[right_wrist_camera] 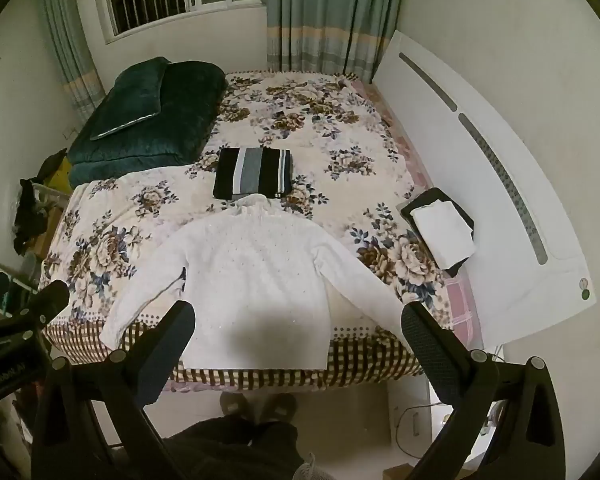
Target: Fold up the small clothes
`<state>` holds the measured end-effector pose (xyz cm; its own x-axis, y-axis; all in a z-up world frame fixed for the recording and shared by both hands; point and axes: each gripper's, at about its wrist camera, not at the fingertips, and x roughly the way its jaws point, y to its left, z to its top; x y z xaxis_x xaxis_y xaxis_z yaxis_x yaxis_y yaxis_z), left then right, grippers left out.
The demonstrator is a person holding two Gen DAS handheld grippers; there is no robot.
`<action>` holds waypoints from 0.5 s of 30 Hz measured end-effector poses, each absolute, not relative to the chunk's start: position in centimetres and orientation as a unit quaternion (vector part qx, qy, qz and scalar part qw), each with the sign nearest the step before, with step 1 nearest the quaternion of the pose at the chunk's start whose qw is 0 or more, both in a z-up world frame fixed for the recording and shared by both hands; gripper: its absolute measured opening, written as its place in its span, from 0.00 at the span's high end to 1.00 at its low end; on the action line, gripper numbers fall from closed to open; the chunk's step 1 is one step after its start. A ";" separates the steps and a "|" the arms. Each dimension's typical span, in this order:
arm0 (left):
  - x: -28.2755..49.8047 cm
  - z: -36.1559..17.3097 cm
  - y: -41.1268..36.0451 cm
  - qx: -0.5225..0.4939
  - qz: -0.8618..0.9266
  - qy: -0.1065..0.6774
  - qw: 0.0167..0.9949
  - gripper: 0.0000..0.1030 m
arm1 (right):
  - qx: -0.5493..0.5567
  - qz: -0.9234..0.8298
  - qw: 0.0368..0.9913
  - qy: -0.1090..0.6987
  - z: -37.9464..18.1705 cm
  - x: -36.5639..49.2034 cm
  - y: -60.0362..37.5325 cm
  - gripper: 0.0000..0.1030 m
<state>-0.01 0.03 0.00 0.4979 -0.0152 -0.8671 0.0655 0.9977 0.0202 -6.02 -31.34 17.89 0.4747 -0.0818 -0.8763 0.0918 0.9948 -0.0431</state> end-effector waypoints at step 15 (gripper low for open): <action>0.0 0.2 0.0 0.025 -0.021 0.499 0.866 0.00 | 0.004 -0.050 0.859 0.510 18.2 -6.0 -31.2 0.00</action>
<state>0.00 -0.04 0.22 0.5018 -0.0113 -0.8649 0.0619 0.9978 0.0229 -5.95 -31.23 18.20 0.4741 -0.0807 -0.8768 0.0896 0.9950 -0.0431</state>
